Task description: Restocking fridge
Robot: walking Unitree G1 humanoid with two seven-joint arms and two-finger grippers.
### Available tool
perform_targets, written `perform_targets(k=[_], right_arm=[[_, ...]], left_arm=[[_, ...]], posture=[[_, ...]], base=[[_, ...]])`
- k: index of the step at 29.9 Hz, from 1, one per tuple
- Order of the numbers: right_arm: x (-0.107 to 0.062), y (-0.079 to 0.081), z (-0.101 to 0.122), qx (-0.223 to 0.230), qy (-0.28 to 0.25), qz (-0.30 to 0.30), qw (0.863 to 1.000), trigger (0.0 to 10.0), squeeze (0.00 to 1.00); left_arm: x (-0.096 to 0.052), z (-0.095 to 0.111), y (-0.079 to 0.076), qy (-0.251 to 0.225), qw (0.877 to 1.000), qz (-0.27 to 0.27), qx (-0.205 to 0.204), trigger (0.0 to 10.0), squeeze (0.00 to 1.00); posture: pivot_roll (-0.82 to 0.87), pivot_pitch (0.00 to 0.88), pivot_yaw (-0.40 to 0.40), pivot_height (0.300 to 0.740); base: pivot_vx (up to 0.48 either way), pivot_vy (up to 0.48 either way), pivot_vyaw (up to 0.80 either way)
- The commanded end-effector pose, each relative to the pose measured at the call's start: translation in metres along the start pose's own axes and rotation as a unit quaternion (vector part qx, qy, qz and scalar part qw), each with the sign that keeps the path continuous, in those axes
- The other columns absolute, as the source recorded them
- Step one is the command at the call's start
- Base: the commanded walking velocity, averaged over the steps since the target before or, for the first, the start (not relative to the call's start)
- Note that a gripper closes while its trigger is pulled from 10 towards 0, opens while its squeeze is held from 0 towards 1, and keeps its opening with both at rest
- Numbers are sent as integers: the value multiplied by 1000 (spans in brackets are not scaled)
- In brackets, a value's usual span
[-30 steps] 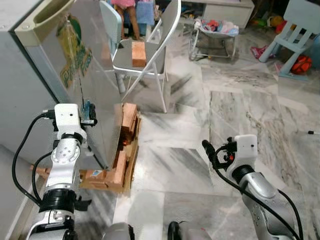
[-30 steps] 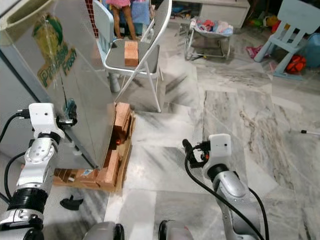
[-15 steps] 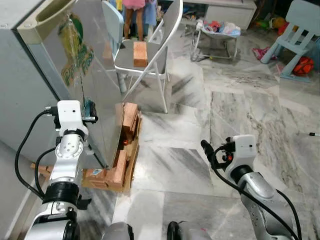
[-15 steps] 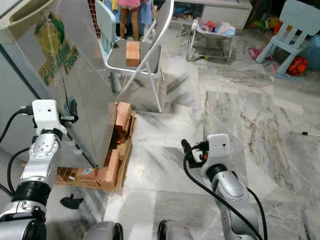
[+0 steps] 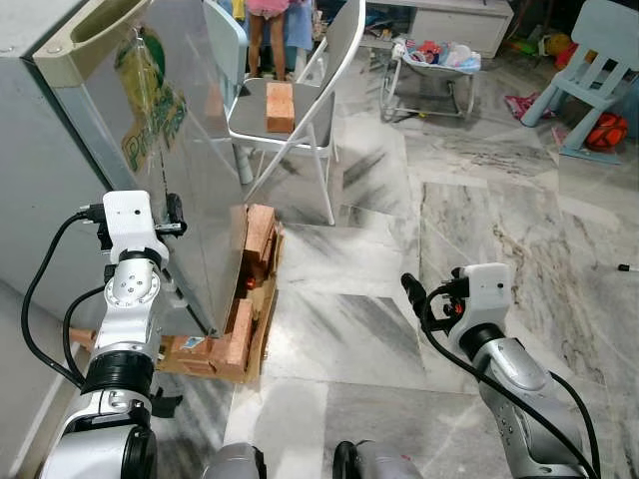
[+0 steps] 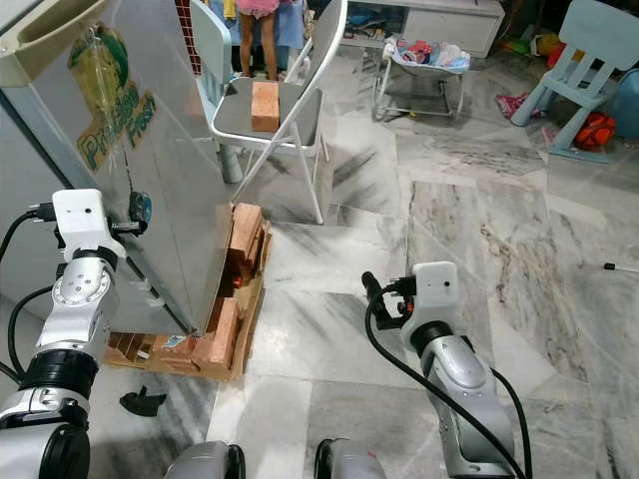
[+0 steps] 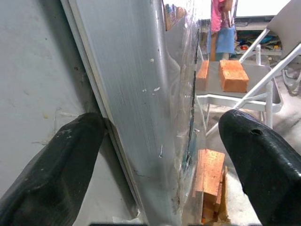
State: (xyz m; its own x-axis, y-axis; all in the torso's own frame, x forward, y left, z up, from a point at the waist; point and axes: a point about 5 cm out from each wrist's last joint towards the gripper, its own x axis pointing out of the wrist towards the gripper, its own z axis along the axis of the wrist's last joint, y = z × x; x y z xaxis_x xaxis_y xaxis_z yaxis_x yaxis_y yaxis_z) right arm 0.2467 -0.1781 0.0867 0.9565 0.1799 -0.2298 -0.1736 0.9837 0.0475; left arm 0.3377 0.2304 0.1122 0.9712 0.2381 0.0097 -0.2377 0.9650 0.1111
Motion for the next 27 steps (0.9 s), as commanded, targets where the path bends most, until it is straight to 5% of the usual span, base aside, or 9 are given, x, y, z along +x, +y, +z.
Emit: perform_targets(k=[1, 7, 10, 15, 18, 19, 22, 27], right_arm=[[0, 1, 0, -2, -1, 1, 1000, 10000, 0], [-1, 0, 0, -2, 2, 3, 1000, 10000, 0], [-7, -1, -3, -7, 4, -7, 1000, 10000, 0], [-21, -1, -9, -11, 8, -27, 1000, 10000, 0], [-21, -5, -8, -3, 4, -47, 999, 10000, 0], [-21, -6, -7, -2, 2, -50, 999, 10000, 0], [-20, -5, -7, -3, -1, -52, 999, 10000, 0], [-18, -4, -7, -4, -3, -55, 998, 10000, 0]], left_arm=[[2, 1, -6, 4, 1000, -25, -12, 10000, 0], [-2, 2, -45, 19, 988, -154, -23, 10000, 0], [-14, 8, -84, 3, 964, -266, 12, 10000, 0], [-56, 26, -147, -15, 886, -463, -20, 10000, 0], [-79, 35, -165, -18, 841, -539, -39, 10000, 0], [-80, 35, -166, -19, 840, -542, -33, 10000, 0], [-65, 19, -154, -9, 880, -475, 1, 10000, 0], [-50, 16, -119, -10, 916, -402, 6, 10000, 0]], posture=[[3, 89, -38, 740], [5, 89, -44, 740], [11, 88, -46, 740], [4, 88, -46, 740], [-2, 89, -37, 740], [0, 89, -35, 740], [2, 88, -33, 740], [9, 89, -34, 740]], base=[[0, 0, 0], [0, 0, 0], [0, 0, 0], [0, 0, 0], [0, 0, 0], [0, 0, 0], [0, 0, 0], [0, 0, 0]])
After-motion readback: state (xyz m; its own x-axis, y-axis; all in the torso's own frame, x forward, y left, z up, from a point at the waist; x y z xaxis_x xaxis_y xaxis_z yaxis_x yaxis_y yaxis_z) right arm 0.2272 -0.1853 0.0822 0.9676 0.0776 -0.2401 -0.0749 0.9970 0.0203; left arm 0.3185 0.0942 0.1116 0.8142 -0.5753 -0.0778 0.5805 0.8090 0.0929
